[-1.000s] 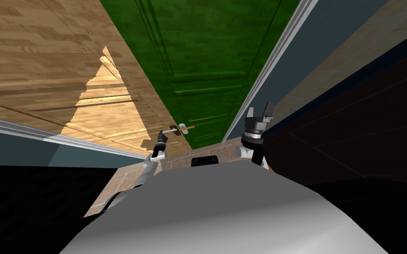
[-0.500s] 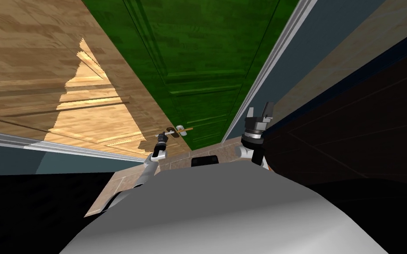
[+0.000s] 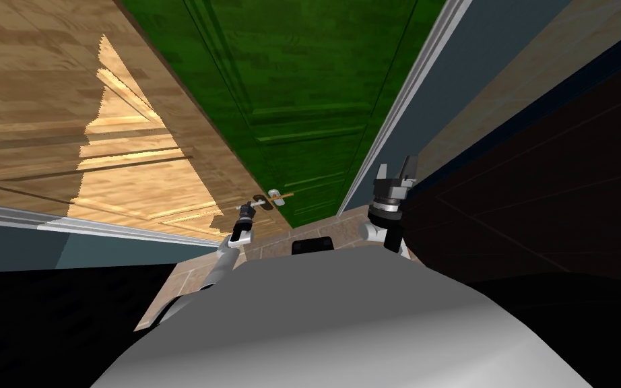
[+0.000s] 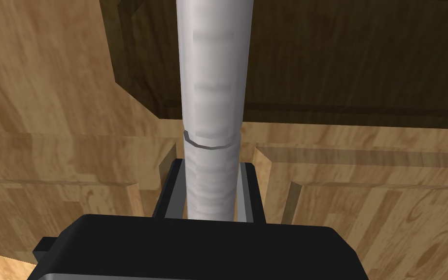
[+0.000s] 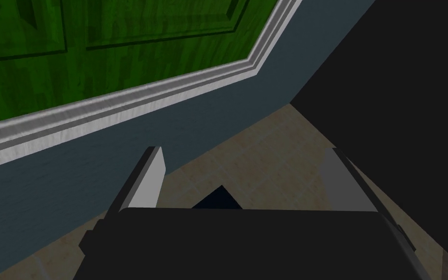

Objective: Pull the door open

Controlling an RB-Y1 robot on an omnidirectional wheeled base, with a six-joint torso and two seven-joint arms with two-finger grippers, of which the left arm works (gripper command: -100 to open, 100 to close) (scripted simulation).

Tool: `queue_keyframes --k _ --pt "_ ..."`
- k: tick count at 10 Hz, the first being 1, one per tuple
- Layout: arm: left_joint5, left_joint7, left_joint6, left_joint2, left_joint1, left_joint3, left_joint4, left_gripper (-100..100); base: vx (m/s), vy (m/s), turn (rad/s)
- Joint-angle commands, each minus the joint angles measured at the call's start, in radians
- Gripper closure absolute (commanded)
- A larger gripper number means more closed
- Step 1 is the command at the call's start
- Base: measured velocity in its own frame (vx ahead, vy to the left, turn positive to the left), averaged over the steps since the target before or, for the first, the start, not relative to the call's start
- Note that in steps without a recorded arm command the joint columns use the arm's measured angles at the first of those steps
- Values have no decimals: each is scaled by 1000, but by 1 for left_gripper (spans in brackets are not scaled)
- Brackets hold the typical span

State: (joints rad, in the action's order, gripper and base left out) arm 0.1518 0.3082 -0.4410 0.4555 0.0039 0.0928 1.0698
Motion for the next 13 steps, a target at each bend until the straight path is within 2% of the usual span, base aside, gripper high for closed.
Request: queue_keyframes --k 1,4,5,7,8,9,10,13 --pt "1 17 -10 23 16 -4 -10 100 -189 38 -102" --pt "-3 54 -27 52 43 -45 21 100 -217 22 -109" --pt "-6 73 -35 64 55 -68 38 100 -209 52 -126" --pt "-10 96 -47 78 68 -100 61 100 -214 97 -163" --pt "-7 86 -37 74 62 -84 47 100 -100 51 -48" --pt "-9 108 -63 93 84 -106 58 100 -148 51 -132" --pt "-10 113 -69 99 89 -110 61 100 -195 77 -130" --pt "-11 148 -112 136 126 -141 83 100 -189 81 -125"
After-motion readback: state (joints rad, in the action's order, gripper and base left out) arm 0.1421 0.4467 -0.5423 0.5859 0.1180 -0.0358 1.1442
